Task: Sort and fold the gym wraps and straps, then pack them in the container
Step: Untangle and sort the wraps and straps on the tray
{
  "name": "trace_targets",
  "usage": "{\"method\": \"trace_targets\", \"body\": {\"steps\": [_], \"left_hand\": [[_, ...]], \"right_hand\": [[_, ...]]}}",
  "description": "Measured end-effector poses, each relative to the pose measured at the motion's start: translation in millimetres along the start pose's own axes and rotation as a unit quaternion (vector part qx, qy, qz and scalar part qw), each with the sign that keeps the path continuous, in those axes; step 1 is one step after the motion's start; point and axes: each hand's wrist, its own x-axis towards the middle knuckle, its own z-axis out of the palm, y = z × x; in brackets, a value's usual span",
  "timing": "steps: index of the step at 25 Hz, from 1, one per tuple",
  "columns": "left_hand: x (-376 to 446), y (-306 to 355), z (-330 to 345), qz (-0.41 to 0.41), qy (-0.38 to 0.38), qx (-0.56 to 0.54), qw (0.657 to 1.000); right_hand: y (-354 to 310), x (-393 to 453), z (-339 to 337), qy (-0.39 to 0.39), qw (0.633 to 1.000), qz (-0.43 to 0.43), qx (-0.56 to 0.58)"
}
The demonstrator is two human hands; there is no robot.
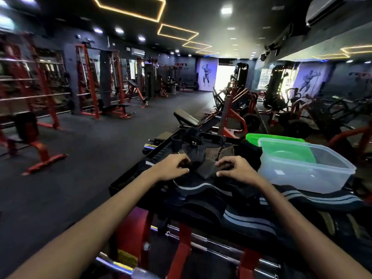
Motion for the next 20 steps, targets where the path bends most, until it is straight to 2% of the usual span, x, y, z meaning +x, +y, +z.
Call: {"method": "trace_targets", "body": {"steps": [3,8,12,14,16,20], "left_hand": [[7,0,5,0.004,-0.008,-0.001,1.0],[40,15,33,-0.005,-0.002,-0.021,1.0],[59,10,63,0.0,-0.001,-0.064,0.998],[63,3,79,0.015,0.005,-0.074,0.997],[66,-5,89,0.034,0.008,-0.06,0.998],[66,-7,87,0.055,0.042,-0.045,0.997]], "right_hand": [[10,3,4,0.011,0.998,0.015,-0.053],[37,23,6,0.019,0.971,0.026,-0.238],[53,38,24,0.014,0.967,0.036,-0.251],[68,42,36,0.061,0.968,0.01,-0.243],[78,42,44,0.141,0.969,-0.002,-0.201],[68,42,35,0.25,0.953,0.02,-0.17]]}}
